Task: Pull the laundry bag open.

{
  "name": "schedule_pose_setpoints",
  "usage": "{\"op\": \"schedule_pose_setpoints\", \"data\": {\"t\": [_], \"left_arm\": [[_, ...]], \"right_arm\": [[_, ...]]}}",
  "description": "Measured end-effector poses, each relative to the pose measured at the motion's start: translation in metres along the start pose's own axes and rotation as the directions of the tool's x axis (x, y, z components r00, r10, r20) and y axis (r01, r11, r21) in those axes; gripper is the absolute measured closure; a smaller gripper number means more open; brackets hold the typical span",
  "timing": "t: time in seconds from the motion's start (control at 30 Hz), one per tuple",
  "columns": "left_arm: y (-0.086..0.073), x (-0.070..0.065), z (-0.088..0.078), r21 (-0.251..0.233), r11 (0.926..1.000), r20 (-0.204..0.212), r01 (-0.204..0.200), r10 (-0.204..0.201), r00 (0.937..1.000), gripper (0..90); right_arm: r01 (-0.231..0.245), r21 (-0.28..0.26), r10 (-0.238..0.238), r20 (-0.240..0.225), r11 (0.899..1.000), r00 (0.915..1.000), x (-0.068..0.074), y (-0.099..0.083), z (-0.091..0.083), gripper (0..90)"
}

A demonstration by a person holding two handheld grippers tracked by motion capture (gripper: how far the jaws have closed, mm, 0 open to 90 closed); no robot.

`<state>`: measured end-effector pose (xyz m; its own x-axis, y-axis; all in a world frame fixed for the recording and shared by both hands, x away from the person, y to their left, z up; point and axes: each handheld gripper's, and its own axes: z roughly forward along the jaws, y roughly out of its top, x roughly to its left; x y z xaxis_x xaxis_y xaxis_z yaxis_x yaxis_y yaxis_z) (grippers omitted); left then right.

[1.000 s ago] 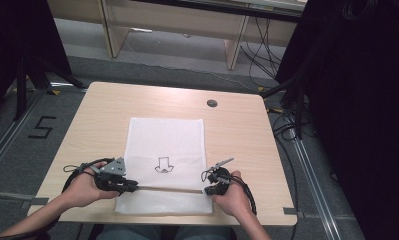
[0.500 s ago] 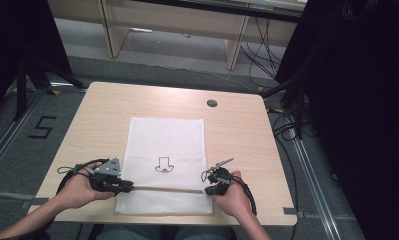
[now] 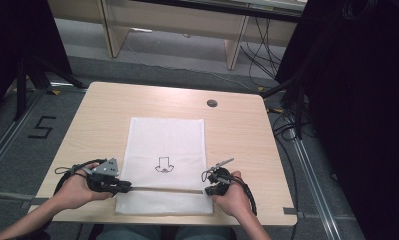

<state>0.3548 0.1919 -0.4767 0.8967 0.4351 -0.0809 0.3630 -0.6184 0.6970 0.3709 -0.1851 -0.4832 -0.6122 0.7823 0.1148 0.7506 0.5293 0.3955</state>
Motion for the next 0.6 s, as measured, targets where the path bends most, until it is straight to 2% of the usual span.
{"op": "schedule_pose_setpoints", "data": {"t": [0.03,0.07,0.1,0.13,0.17,0.33,0.37,0.4,0.43,0.5,0.53,0.57,0.6], "left_arm": [[-0.0013,0.0005,-0.0004,0.003,0.9999,-0.003,0.015,-0.015,0.9999,81.9],[-0.0025,0.0024,-0.0021,0.01,0.9999,-0.011,0.009,-0.008,0.9999,81.9],[-0.0037,0.0032,-0.003,0.005,0.9998,-0.012,0.022,-0.022,0.9997,81.9],[-0.0043,0.0038,-0.0042,-0.002,0.9998,-0.001,0.021,-0.021,0.9998,81.9],[-0.0051,0.0031,-0.004,-0.009,0.9994,-0.006,0.033,-0.033,0.9994,81.9],[-0.0049,0.0031,-0.0038,-0.006,0.9995,-0.003,0.031,-0.031,0.9995,81.9],[-0.0045,0.0048,-0.0051,0.001,1.0,-0.009,0.007,-0.007,0.9999,81.9],[-0.0047,0.0037,-0.0045,-0.011,0.9997,-0.003,0.02,-0.02,0.9998,81.9],[-0.0047,0.0037,-0.0047,-0.01,0.9998,-0.003,0.018,-0.018,0.9998,81.9],[-0.005,0.003,-0.0047,-0.012,0.9996,0.002,0.024,-0.024,0.9997,81.9],[-0.0052,0.0039,-0.0056,0.004,1.0,-0.005,0.005,-0.005,1.0,81.9],[-0.0058,0.003,-0.0057,0.001,0.9996,-0.004,0.029,-0.029,0.9996,81.9],[-0.0063,0.0023,-0.0057,-0.01,0.9993,0.0,0.037,-0.037,0.9993,81.9]], "right_arm": [[0.002,0.001,-0.002,-0.002,1.0,1.0,0.0,-0.0001,-0.0002,90.0],[0.002,0.002,-0.002,-0.002,1.0,1.0,-0.0001,-0.0002,-0.0002,90.0],[-0.012,0.011,0.012,-0.005,1.0,0.9999,0.0009,-0.0003,-0.0011,90.0],[0.004,0.0,-0.004,0.0,1.0,1.0,-0.0005,-0.0001,-0.0003,90.0],[0.001,0.001,-0.001,0.0,1.0,1.0,-0.0004,0.0,-0.0003,90.0],[0.001,0.001,-0.001,-0.001,1.0,1.0,-0.0006,0.0,-0.0004,90.0],[-0.001,0.001,0.001,-0.002,1.0,1.0,-0.0006,0.0,-0.0003,90.0],[-0.002,0.001,0.002,-0.002,1.0,1.0,-0.0008,0.0,-0.0002,90.0],[-0.027,0.017,0.027,0.004,1.0,0.9996,0.0007,-0.0001,-0.0011,90.0],[-0.027,0.017,0.027,0.004,1.0,0.9996,0.0008,-0.0001,-0.0011,90.0],[-0.026,0.017,0.026,0.004,1.0,0.9997,0.0007,-0.0001,-0.0011,90.0],[-0.026,0.016,0.026,0.003,1.0,0.9997,0.0008,-0.0001,-0.0012,90.0],[-0.001,0.007,0.001,-0.004,1.0,1.0,-0.0009,-0.0001,-0.0004,90.0]]}}
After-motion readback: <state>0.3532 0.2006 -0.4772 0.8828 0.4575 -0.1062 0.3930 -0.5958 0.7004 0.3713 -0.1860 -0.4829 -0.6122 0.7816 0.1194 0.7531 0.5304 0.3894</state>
